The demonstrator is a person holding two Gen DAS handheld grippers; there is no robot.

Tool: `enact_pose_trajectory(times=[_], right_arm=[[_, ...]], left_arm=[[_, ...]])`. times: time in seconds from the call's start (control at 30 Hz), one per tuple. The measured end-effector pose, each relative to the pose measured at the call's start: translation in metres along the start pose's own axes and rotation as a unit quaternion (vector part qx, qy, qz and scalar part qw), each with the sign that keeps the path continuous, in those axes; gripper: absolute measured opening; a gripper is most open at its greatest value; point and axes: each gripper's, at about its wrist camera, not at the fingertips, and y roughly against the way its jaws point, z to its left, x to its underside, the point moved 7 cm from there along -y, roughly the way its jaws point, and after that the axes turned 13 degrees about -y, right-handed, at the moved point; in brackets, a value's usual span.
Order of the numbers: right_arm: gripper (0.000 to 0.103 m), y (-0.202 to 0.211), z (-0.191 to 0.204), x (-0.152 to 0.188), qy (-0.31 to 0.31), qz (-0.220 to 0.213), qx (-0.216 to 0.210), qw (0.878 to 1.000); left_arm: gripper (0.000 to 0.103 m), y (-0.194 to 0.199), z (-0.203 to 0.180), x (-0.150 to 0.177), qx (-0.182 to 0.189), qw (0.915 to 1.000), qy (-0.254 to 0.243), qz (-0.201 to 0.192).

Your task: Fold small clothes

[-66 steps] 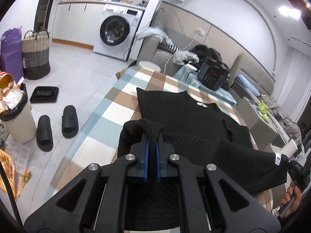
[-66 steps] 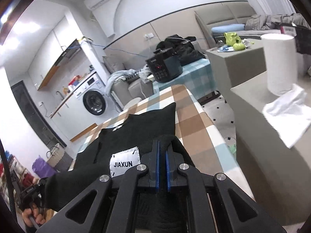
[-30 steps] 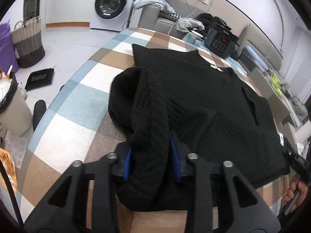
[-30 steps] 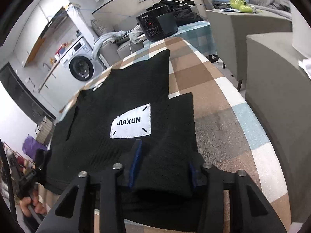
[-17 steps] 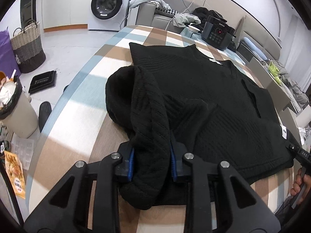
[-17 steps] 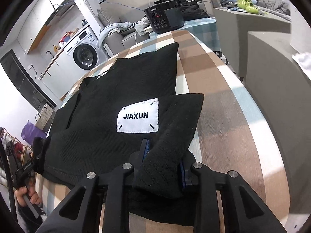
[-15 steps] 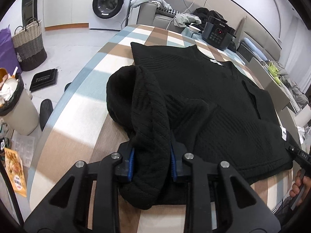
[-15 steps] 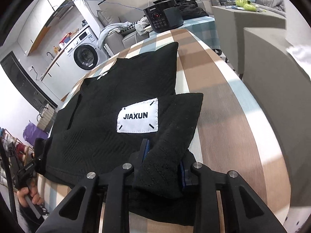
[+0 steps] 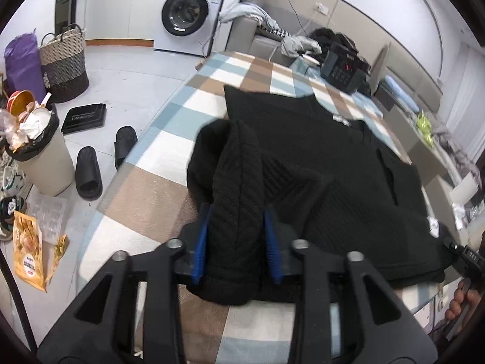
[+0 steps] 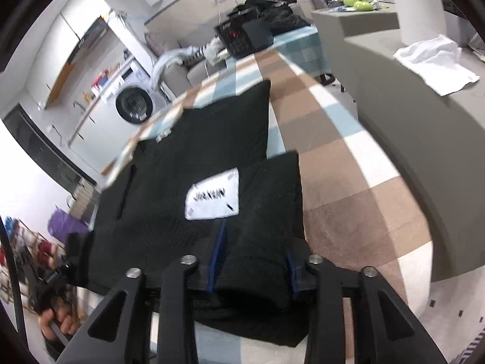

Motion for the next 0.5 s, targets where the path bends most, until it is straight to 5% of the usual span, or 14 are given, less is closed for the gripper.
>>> enact_pose_trajectory(times=[0.5], right_arm=[[0.044,0.042,0.003,0.022,-0.026,0.002,-0.047,0.999]], left_arm=[[0.045,0.025,0.023,0.028,-0.009,0.9994,0.032,0.011]])
